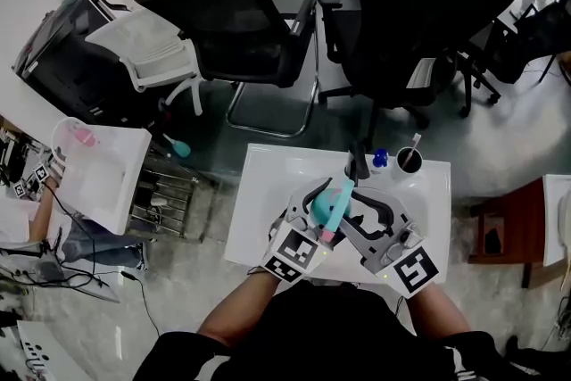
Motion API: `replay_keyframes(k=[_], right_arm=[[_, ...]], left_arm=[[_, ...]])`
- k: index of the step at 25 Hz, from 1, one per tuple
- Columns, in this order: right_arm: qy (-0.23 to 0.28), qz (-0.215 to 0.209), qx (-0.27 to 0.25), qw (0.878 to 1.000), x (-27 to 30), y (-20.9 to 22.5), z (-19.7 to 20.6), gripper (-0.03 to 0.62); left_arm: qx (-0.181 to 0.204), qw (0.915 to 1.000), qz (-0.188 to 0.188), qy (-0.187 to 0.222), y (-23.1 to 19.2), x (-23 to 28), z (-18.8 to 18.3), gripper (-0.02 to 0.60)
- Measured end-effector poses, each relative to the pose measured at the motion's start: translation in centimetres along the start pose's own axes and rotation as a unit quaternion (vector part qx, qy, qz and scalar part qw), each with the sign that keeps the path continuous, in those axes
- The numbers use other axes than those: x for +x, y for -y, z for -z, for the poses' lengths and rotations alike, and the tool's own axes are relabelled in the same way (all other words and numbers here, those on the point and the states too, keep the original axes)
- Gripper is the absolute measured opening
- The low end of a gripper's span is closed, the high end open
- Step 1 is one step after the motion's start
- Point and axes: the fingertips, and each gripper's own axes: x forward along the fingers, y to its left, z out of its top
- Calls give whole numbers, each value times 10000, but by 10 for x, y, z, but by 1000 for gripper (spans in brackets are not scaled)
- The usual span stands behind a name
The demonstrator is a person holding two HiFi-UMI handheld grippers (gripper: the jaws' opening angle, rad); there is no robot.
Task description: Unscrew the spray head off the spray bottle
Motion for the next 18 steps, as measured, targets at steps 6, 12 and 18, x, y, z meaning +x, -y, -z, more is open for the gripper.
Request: replay_keyframes(k=[6,12,18], right_arm=[[51,-67,231,9997,-4,0,-4,138],[159,-16,464,9988,-7,6,-9,138],[289,37,534,9982,-9,11,-18,138]], left_arm=[[18,9999,-48,-89,-2,0,6,407],[113,9994,-219,-225,-10,4,19,407],[99,9974,-552,-452,-19,7,52,407]])
